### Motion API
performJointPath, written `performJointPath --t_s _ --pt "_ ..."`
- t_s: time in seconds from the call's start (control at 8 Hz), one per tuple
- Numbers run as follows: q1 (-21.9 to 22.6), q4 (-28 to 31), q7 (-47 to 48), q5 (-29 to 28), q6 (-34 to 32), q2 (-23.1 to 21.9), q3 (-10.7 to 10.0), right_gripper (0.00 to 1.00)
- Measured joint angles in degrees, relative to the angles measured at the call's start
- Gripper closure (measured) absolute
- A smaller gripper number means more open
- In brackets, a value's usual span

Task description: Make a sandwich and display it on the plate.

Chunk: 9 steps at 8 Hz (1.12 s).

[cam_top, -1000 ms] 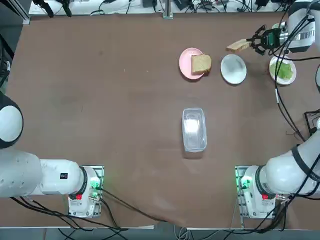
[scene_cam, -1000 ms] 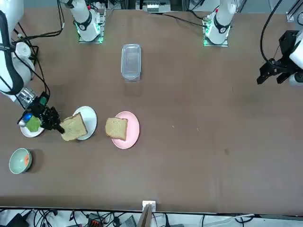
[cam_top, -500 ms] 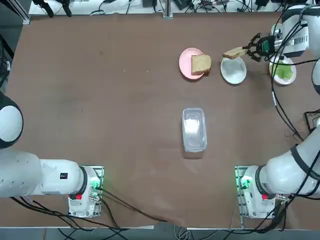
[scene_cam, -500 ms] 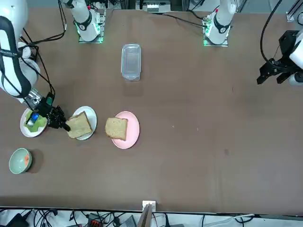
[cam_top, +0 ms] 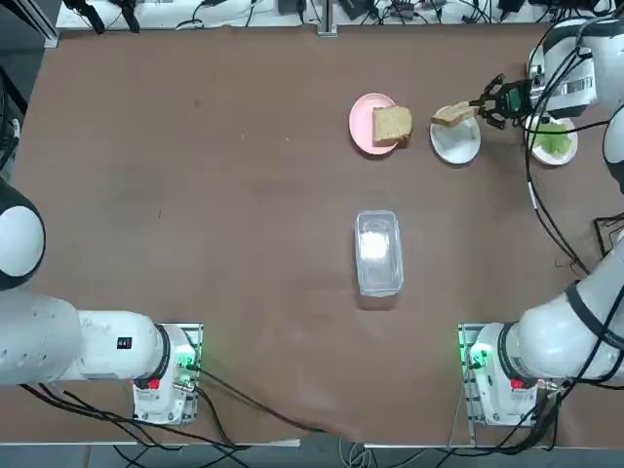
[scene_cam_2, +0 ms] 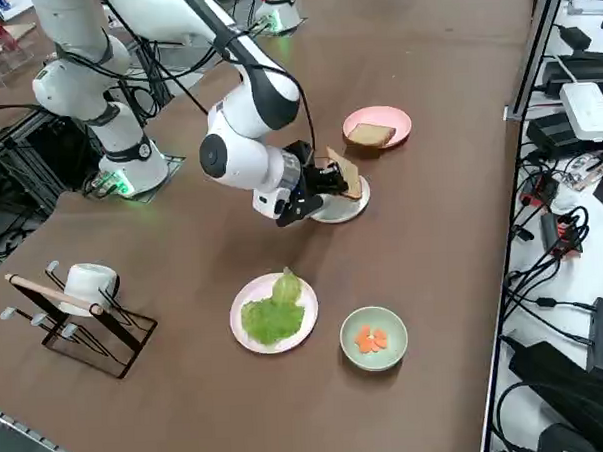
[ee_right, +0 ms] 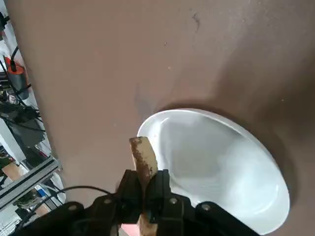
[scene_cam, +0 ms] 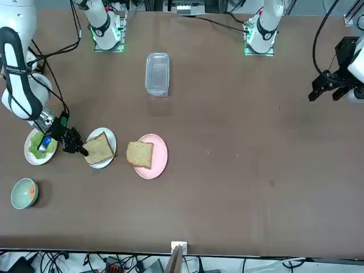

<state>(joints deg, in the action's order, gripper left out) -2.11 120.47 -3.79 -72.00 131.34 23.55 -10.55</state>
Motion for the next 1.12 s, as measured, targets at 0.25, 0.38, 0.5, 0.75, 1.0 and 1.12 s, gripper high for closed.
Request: performJointPath --t_s 0.25,0.38,0.5,0.75,1.0,1.12 --pt "-0.1 0.3 -0.6 0.0 0.0 0.2 -0.1 0.92" --pt "-0.1 0.4 -0.7 0.0 0.1 0.4 -0.1 0.92" --pt "-0.1 0.4 -0.8 0.0 0.1 0.6 -0.1 0.92" --pt "-0.1 0.4 -1.0 0.0 0.3 1.1 -0.1 0.92" --pt "-0.2 0.4 -3.2 0.0 0.3 1.4 -0.1 0.92" --pt "-0.3 0.4 -4.8 0.0 0.3 1.8 -0.2 0.92"
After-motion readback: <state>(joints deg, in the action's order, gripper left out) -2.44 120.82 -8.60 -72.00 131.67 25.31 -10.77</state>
